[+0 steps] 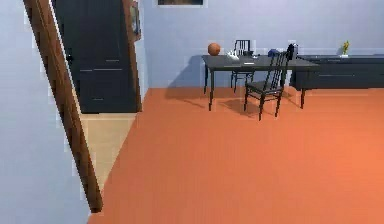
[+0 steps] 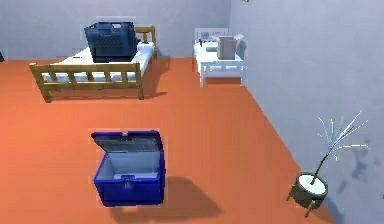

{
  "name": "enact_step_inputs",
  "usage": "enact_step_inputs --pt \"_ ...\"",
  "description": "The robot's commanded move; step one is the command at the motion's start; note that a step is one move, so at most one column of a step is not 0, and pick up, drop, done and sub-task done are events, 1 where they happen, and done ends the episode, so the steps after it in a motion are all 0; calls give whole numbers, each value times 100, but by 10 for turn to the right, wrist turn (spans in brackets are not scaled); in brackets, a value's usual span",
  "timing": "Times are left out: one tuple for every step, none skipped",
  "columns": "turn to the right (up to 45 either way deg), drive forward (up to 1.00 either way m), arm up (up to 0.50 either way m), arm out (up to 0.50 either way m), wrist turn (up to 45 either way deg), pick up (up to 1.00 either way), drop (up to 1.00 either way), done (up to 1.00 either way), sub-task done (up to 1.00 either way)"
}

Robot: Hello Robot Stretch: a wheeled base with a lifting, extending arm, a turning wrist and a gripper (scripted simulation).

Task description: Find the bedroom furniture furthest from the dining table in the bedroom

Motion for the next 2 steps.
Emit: enact_step_inputs --pt "0 100 0 0 0 0 0 0 0" --pt "-30 0 0 0 0 0 0 0 0"
